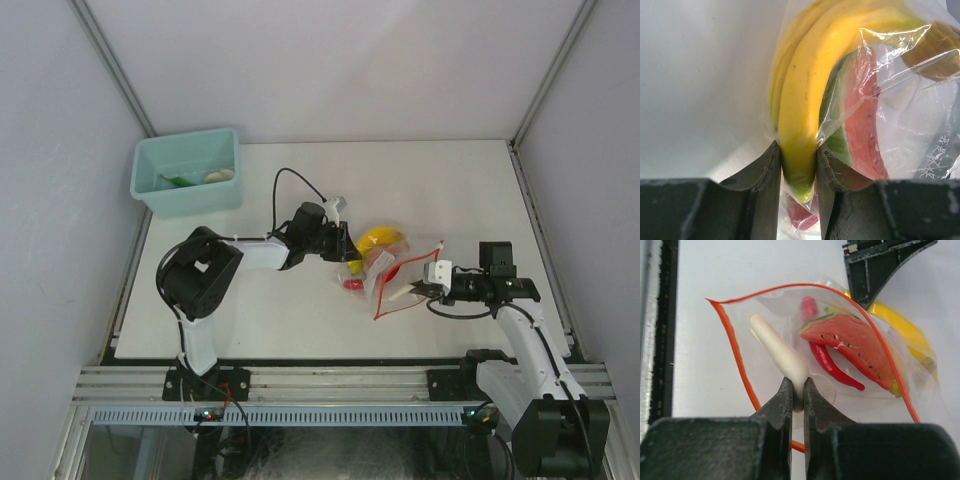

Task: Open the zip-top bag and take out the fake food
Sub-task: Pick up the fake vegetable from the zipper food storage bag.

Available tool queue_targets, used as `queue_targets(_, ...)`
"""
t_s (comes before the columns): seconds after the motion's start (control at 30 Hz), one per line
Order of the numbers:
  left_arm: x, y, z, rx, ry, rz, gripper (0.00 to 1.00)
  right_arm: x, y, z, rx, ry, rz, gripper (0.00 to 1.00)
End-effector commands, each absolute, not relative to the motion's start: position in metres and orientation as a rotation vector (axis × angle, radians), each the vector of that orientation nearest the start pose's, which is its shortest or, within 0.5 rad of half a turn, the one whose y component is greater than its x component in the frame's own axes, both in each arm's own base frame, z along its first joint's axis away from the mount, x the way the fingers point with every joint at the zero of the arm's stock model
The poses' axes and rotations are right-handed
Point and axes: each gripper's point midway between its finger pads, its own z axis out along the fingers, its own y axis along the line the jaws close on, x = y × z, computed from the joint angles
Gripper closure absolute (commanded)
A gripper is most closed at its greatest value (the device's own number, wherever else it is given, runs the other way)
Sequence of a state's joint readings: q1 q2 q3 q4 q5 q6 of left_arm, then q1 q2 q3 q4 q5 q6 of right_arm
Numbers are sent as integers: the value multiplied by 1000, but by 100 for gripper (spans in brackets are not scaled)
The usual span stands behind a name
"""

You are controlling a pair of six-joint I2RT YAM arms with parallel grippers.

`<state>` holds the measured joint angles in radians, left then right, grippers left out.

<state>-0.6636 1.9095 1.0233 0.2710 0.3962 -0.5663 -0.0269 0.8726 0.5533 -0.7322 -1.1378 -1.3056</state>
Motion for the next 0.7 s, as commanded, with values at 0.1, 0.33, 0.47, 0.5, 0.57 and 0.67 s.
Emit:
queue_targets(0.1, 318, -363, 68, 335, 2306, -1120, 63, 168, 147, 170, -1392, 1344, 807, 100)
queue_targets(0.33, 319, -365, 88, 264, 2274, -1175, 52, 162, 150, 198, -1342, 1347, 864, 100)
queue_targets(0.47, 323, -358, 105, 201, 2227, -1183, 47, 161, 153, 215, -1291, 1352, 919, 100)
queue_targets(0.5, 324, -355, 111, 189, 2205, -1181, 45, 163, 153, 219, -1273, 1361, 929, 100)
queue_targets(0.57, 326, -348, 129, 169, 2145, -1179, 42, 167, 154, 225, -1237, 1382, 955, 100)
queue_targets(0.67, 328, -338, 152, 158, 2067, -1162, 35, 177, 154, 237, -1163, 1433, 994, 100)
